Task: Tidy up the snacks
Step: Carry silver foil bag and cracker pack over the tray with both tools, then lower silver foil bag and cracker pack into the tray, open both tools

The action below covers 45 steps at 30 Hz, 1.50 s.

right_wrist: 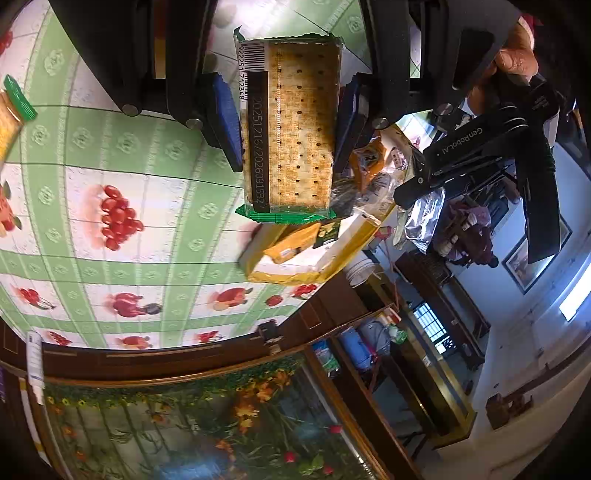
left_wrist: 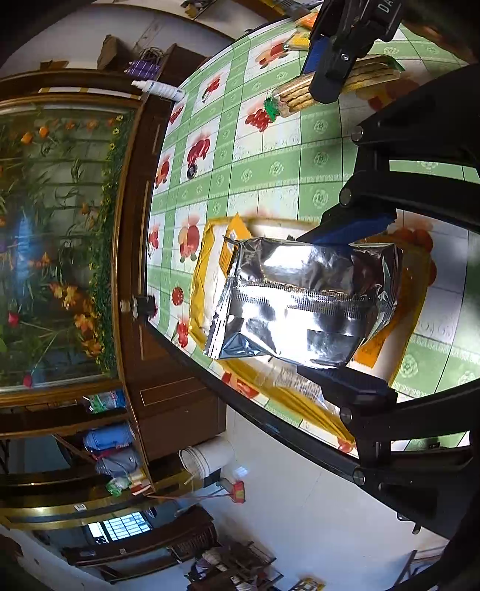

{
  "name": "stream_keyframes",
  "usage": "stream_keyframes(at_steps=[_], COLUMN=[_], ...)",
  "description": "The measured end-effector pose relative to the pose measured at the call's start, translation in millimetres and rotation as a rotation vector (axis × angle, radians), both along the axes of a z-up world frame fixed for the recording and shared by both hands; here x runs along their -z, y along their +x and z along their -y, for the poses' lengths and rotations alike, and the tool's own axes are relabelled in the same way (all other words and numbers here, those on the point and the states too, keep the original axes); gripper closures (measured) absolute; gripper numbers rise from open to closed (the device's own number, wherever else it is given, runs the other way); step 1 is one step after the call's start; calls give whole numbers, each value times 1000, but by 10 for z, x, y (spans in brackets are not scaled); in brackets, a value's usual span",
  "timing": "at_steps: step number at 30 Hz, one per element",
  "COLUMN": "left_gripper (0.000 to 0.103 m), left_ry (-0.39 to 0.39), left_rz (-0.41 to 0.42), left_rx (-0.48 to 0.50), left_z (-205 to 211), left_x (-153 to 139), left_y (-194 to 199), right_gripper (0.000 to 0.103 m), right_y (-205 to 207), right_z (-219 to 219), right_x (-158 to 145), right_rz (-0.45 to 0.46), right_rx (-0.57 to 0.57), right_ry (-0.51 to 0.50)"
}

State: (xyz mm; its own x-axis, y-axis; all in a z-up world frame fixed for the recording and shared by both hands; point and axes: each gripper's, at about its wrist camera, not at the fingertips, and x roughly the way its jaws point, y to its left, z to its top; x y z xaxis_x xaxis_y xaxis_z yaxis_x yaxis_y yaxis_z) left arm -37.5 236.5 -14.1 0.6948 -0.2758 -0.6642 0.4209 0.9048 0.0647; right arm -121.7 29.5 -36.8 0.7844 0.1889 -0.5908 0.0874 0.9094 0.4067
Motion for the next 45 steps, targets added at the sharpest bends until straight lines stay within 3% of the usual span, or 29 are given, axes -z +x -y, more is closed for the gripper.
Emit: stream_keyframes(at_steps=[21, 45], left_gripper=[44, 44], left_ry=[-8, 29], left_rz=[19, 15], left_rx=[-114, -163], left_z=[-325, -318], left_x=[56, 201], left_y=[309, 554], right_gripper=[56, 56], right_y=[870, 1381], right_z=[-460, -423], right_x=[18, 133], right_rz=[-6, -30], right_rx=[-132, -141], right_ry=[-11, -19])
